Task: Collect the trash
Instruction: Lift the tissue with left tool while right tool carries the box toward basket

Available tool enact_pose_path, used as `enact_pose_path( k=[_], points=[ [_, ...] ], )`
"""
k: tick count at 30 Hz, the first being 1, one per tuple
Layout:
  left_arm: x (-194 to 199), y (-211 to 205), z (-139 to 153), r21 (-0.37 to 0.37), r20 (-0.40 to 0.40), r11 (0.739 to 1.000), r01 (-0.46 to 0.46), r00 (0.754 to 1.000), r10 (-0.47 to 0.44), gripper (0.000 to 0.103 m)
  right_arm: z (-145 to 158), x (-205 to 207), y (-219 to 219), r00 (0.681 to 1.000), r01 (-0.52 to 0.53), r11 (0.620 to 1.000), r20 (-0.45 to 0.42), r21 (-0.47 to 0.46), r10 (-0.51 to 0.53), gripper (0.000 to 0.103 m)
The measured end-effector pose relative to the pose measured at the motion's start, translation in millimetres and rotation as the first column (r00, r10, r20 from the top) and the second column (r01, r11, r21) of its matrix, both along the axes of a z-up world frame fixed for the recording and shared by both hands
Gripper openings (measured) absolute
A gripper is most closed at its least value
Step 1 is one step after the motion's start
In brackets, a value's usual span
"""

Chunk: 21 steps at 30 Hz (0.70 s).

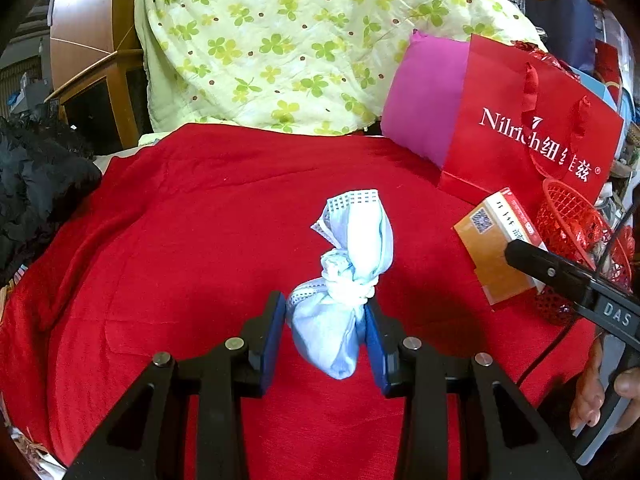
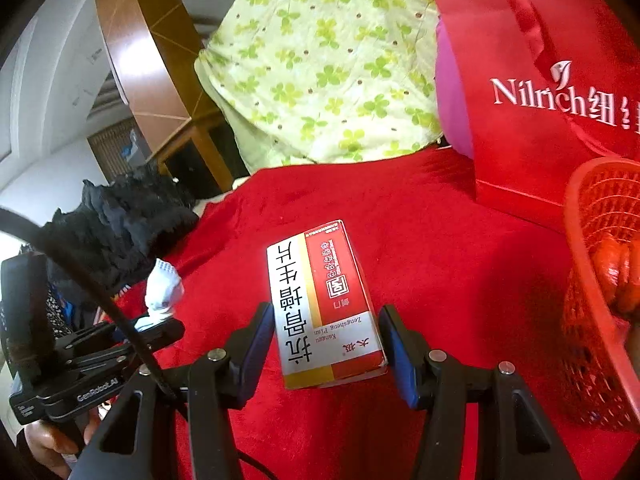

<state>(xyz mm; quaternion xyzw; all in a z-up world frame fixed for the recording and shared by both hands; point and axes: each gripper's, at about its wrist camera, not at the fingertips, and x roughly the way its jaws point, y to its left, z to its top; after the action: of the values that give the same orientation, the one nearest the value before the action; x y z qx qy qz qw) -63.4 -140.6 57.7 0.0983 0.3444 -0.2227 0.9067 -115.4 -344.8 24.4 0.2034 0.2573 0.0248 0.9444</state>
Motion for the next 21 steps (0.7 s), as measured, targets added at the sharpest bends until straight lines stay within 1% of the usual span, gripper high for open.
enact_pose_path(
  k=[9,15,21],
  points=[
    [-16.6,-13.0,8.8,-0.005,0.022,0.999,0.035,0.999,-0.035,0.040,10.5,-35.3,-0.2,0.996,0.015,1.000,0.087,-0.020,-0.013,0.057],
    [-26.8,-25.8,13.8,0.003,0.041,0.998,0.059,0.997,-0.059,0.040,14.6,-46.3,-8.1,0.994,0.029,0.999,0.108,-0.017,-0.027,0.057],
    [-34.9,-37.7,17.7,0.010,0.052,0.997,0.078,0.996,-0.078,0.040,18.6,-56.4,-13.8,0.991,0.038,0.998,0.130,-0.047,-0.032,0.057]
  ],
)
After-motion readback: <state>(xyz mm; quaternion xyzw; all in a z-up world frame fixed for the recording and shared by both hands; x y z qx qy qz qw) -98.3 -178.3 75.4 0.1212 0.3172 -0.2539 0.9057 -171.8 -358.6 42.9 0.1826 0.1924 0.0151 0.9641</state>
